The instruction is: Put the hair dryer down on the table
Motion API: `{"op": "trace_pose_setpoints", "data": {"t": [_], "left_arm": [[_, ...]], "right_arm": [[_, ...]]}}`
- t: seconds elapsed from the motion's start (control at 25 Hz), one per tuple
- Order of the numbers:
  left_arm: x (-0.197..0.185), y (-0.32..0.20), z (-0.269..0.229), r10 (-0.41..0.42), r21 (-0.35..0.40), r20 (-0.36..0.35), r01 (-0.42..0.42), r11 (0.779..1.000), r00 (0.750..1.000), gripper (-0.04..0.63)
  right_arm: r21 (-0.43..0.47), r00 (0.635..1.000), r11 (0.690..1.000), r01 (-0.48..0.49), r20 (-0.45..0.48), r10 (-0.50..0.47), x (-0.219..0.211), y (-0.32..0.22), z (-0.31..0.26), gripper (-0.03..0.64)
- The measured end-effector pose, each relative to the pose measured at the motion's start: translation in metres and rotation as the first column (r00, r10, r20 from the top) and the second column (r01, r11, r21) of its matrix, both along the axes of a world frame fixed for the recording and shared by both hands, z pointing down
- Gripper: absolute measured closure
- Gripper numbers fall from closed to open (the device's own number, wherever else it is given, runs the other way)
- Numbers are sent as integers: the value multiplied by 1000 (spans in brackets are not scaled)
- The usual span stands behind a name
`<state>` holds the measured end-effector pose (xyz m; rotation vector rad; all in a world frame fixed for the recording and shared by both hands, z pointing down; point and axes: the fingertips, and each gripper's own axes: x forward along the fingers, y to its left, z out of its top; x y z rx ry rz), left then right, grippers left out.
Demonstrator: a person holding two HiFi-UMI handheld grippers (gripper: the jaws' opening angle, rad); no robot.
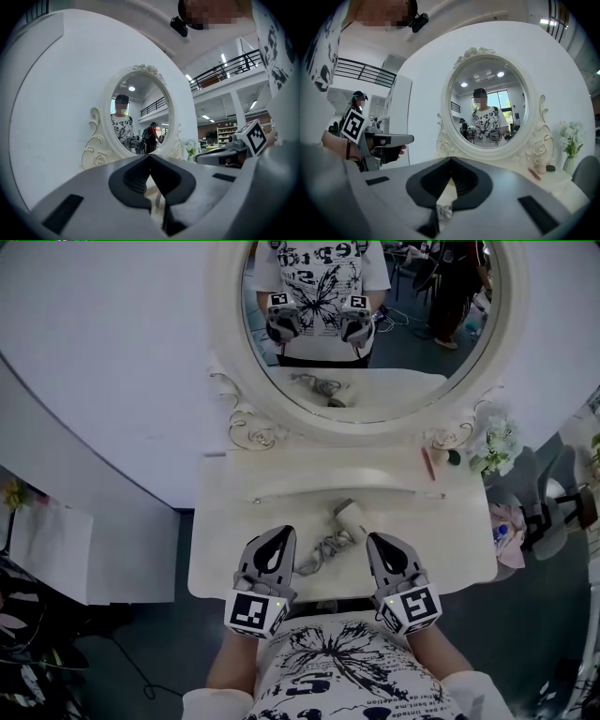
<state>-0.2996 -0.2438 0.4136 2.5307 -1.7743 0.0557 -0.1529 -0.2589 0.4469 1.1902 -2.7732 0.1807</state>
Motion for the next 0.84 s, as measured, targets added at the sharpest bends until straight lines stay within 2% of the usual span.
{"op": "trace_pose_setpoints", "data": {"t": [0.44, 0.84], "left_arm": [[-11, -3, 1, -49, -18, -12, 49, 999, 999, 574], [-10, -8, 8, -40, -21, -24, 40, 999, 999, 574]], "right_arm": [[10, 1000, 1000, 14, -9, -14, -7, -2, -3, 598], [4, 1000, 1000, 6, -19, -6, -8, -8, 4, 598]]}}
